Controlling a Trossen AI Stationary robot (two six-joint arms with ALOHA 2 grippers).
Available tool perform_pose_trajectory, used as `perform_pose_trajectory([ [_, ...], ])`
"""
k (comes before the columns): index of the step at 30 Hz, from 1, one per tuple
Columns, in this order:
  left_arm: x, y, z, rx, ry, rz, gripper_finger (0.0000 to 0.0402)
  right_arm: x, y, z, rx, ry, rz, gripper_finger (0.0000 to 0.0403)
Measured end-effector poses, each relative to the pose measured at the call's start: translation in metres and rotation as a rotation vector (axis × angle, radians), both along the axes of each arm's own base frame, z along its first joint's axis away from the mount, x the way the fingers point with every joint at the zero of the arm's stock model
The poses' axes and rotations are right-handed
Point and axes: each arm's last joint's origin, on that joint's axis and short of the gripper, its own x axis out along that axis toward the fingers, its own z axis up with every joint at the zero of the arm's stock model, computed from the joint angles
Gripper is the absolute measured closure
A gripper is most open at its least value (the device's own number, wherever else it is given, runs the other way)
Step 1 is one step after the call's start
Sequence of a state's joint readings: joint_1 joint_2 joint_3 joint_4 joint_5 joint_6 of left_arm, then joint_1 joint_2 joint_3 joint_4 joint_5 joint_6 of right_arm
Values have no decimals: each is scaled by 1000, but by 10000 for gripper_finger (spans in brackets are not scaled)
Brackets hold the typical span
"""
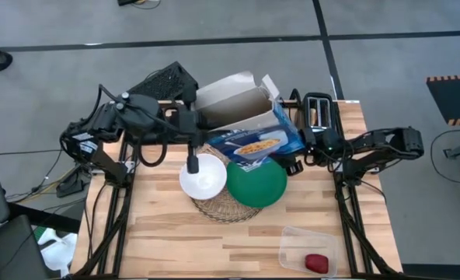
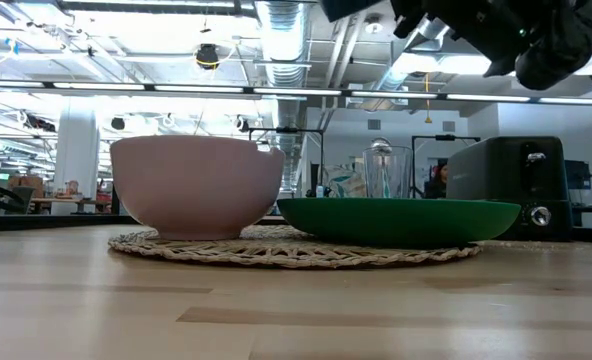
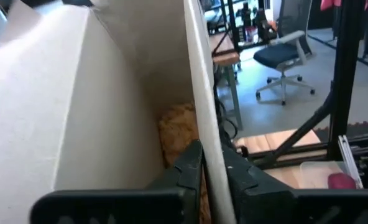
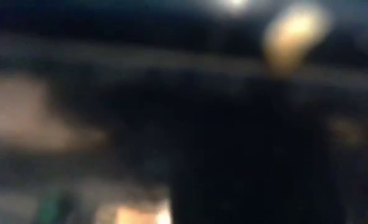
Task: Arrange a breakfast setting
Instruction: Pour the cereal into the white bowl
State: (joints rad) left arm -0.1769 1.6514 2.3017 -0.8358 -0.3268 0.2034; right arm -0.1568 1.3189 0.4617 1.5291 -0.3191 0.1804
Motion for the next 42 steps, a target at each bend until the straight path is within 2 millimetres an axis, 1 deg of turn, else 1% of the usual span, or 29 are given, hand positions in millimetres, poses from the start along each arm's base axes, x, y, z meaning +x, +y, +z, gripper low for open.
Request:
perform_pose_trajectory([
  [5, -6, 2, 0, 1, 20, 66, 316, -6, -1, 1, 15, 30, -7, 79],
  [8, -15, 5, 1, 19, 39, 112, 275, -10, -2, 1, 20, 70, -20, 79],
  [11, -29, 9, 8, 14, 12, 148, 242, -14, -2, 2, 26, 89, -25, 79],
  [15, -50, 14, 19, -1, -40, 193, 217, -24, -2, 2, 18, 82, -28, 80],
  [18, -63, 16, 24, -13, -54, 207, 212, -31, -1, 2, 13, 81, -25, 80],
  [23, -82, 20, 27, -51, -56, 217, 212, -37, 0, -3, 31, 164, -27, 80],
  [29, -99, 16, 18, -92, 38, 274, 212, -48, 3, -13, 50, 274, -12, 80],
  [34, -110, 0, 11, -86, 79, 321, 212, -53, 7, -17, 68, 361, 1, 80],
  [36, -111, -9, 5, -84, 97, 339, 212, -54, 10, -19, 60, 393, 20, 80],
  [39, -113, -24, -12, -58, 155, 366, 212, -56, 14, -21, 52, 424, 44, 80],
  [42, -122, -38, -31, -47, 158, 416, 212, -58, 18, -20, 45, 429, 60, 80],
])
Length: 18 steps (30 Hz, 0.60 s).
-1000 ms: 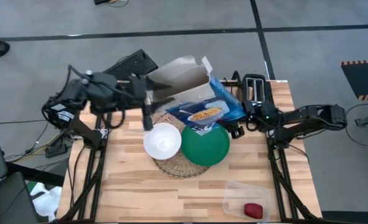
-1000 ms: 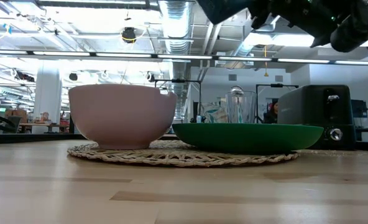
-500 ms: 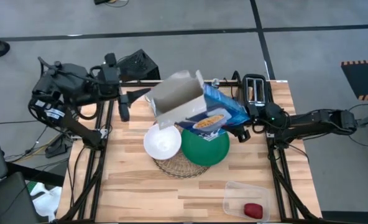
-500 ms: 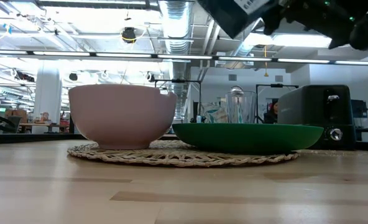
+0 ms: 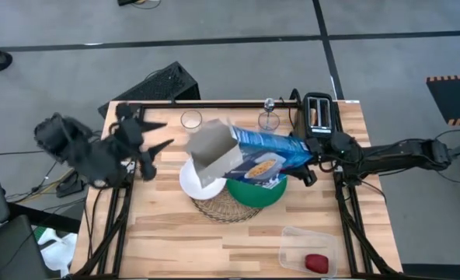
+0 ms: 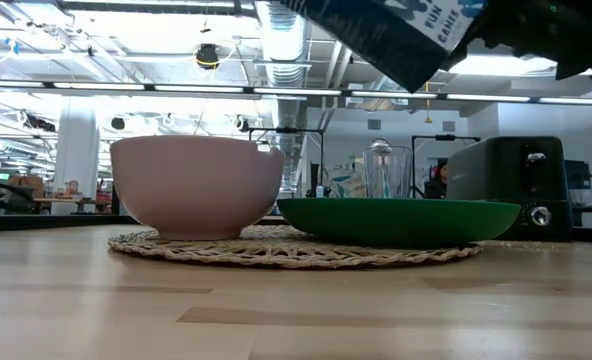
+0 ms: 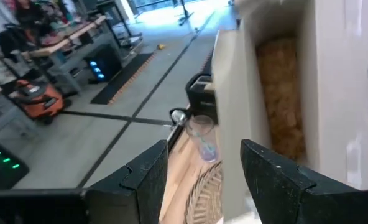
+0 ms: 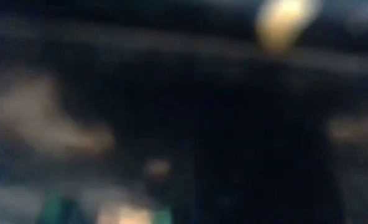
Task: Arrange a breakfast setting
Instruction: Pour the cereal into the white bowl
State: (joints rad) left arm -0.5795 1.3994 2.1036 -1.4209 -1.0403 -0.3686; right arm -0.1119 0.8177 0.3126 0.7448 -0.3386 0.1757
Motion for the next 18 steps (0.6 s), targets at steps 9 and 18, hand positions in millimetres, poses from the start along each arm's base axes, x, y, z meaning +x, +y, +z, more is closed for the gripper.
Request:
perform_pose_trajectory([
  [9, -36, -28, -80, -85, -93, 0, 212, -4, 1, -7, 16, 103, -21, 80],
  [18, -38, -54, -162, -214, -241, -37, 212, -3, -1, -19, 36, 234, -76, 80],
])
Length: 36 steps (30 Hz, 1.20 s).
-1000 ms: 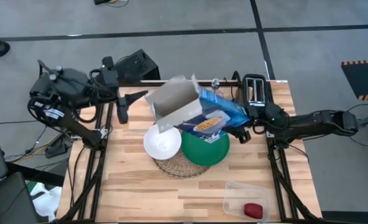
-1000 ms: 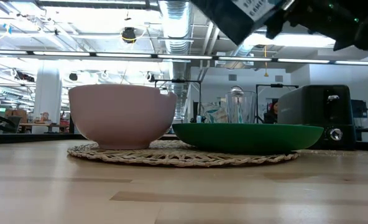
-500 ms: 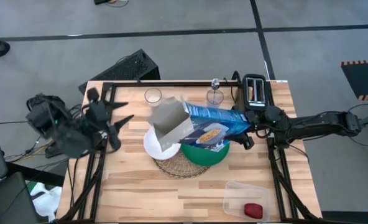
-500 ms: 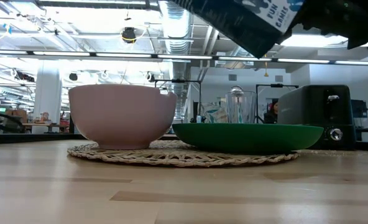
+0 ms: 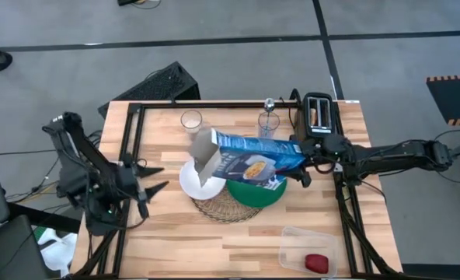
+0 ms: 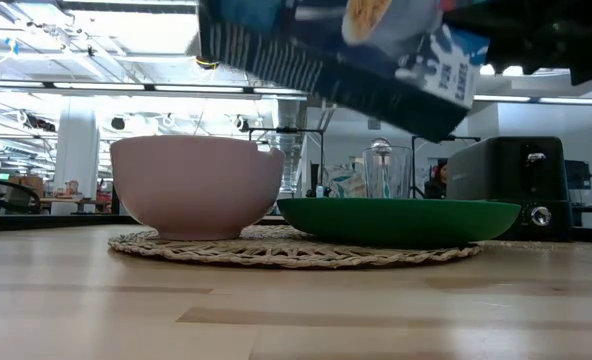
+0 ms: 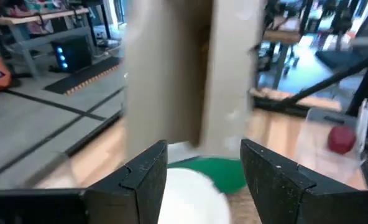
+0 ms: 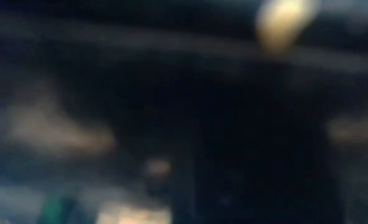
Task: Arrange a breakfast setting
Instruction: Pour the cereal into the white bowl
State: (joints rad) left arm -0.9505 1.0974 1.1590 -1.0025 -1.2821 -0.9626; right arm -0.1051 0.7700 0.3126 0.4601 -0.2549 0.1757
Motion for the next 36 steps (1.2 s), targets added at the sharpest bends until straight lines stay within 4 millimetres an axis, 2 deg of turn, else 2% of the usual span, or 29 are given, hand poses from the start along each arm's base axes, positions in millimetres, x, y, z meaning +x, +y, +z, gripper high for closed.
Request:
perform_pose_trajectory([
  [7, 14, -20, -34, -29, -44, -27, 212, 0, 0, -4, 20, 51, 2, 81],
  [11, 13, -22, -46, -25, -40, -30, 212, 0, 0, -8, 31, 91, 1, 81],
  [22, 13, -21, -51, -19, -40, -21, 212, -1, 0, -12, 52, 149, 0, 82],
  [32, 17, -18, -51, -15, -31, -7, 212, 3, 5, 19, 47, 265, 15, 82],
  [36, 17, -18, -51, -12, -28, -5, 212, 2, 4, 26, 50, 313, 1, 82],
])
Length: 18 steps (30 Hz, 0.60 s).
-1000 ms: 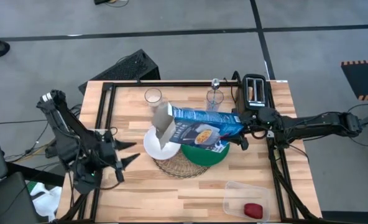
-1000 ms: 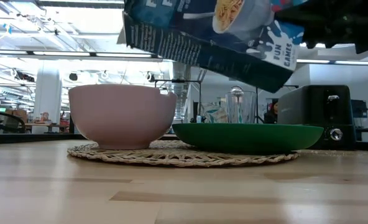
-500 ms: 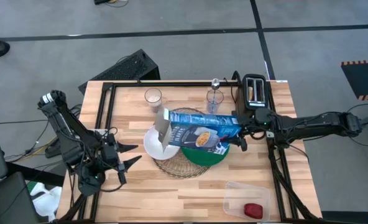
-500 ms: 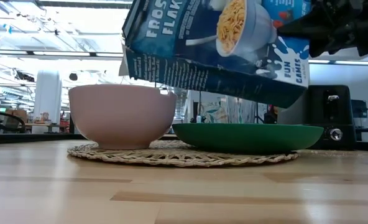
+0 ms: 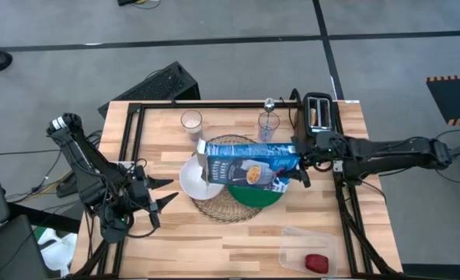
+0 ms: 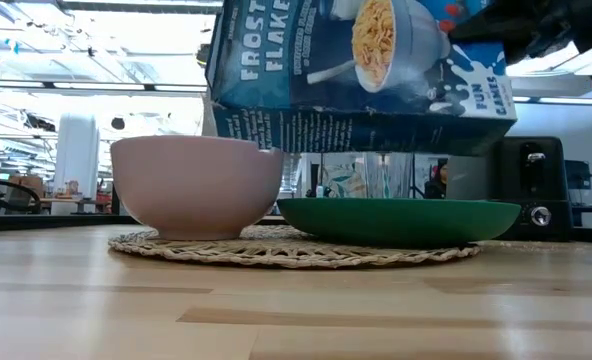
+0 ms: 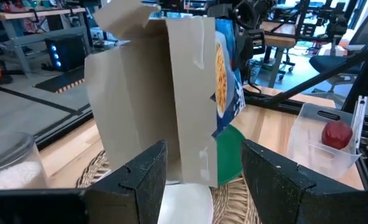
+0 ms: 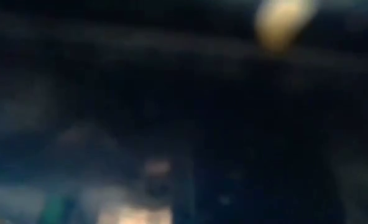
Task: Arrange a breakfast setting
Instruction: Pour the cereal into the white bowl
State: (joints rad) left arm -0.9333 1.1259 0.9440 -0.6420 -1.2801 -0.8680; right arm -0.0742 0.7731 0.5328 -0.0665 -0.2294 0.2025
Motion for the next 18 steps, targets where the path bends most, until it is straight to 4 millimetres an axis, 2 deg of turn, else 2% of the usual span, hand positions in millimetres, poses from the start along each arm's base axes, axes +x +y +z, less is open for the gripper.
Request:
perform_pose_trajectory([
  [4, 0, 0, 0, 3, 2, 0, 212, 0, 0, 11, 0, -8, 1, 82],
  [12, 0, 0, 0, 4, 3, 0, 212, 0, 0, 17, 1, 19, 2, 82],
  [18, 0, 0, 0, 12, 6, -2, 212, 10, -1, 25, 6, 87, 4, 82],
])
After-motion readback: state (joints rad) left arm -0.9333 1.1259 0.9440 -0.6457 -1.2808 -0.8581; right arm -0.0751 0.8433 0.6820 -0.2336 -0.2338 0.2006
